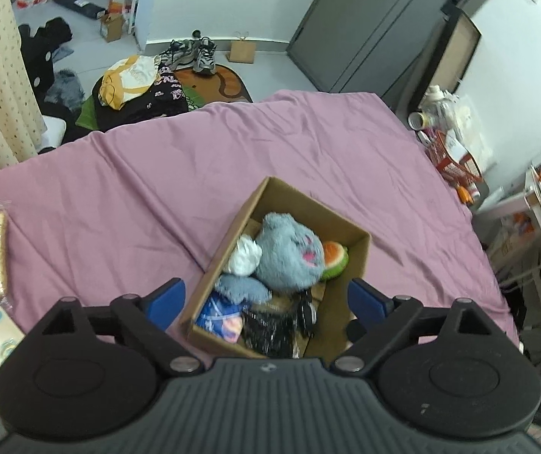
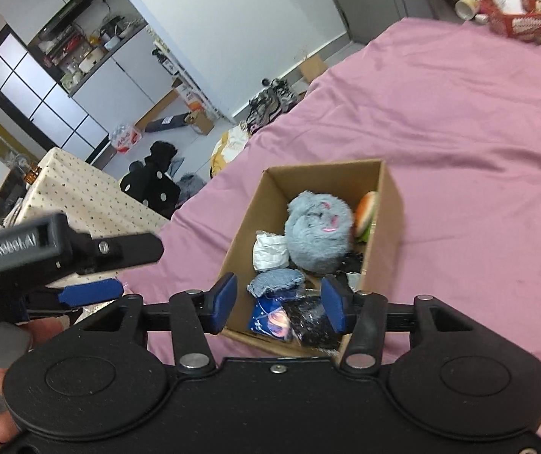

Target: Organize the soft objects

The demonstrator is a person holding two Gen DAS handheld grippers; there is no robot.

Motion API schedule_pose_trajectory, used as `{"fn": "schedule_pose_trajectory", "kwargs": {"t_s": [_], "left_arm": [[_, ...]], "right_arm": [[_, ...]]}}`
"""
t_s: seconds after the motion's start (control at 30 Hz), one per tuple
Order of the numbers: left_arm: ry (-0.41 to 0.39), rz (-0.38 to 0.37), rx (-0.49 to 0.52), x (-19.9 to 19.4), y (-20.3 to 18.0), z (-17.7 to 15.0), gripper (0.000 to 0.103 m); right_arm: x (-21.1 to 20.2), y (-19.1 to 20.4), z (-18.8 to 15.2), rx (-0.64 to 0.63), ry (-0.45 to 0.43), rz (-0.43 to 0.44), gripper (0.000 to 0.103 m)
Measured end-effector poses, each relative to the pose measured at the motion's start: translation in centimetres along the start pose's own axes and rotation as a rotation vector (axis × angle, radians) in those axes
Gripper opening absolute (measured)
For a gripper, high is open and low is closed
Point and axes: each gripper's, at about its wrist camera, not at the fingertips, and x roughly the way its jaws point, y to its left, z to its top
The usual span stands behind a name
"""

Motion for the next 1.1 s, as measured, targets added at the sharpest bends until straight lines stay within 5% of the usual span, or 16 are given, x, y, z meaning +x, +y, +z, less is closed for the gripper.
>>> {"fn": "schedule_pose_trajectory", "kwargs": {"t_s": [0.63, 1.1], "left_arm": [[-0.05, 0.022, 0.186, -6.7, -2.3, -5.8, 0.097], [-0.133, 0.005, 0.29, -11.7, -3.5, -9.0, 0.101]], "right_arm": [[-10.5, 0.4, -2.5, -0.021, -0.161, -0.09, 0.101], [-15.5, 0.9, -5.5, -0.011, -0.219, -0.146, 0.103]]}}
